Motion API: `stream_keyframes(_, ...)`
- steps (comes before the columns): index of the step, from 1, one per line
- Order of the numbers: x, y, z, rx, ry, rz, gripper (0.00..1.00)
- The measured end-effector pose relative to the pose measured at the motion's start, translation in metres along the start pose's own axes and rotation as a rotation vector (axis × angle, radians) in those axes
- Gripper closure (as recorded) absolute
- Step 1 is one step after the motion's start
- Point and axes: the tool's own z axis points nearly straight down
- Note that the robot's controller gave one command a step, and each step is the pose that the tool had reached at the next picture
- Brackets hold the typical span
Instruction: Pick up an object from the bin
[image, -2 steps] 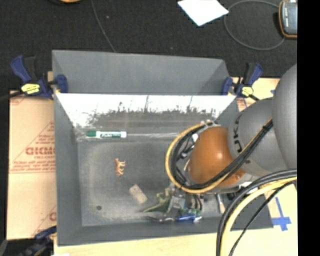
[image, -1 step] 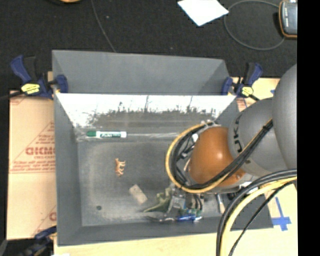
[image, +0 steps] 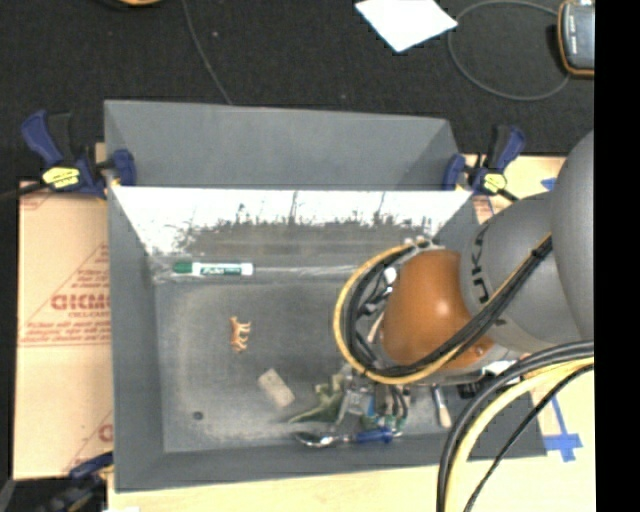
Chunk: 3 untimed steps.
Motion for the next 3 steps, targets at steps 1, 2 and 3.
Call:
stream_keyframes(1,0.000,0.000,-0.013,0.000,0.000,0.001,1.00)
stream_keyframes(2,0.000,0.000,-0.029,0.000,0.000,0.001,1.00)
stream_keyframes(3,-0.001,0.000,-0.039,-0.002,-0.003,0.002,1.00)
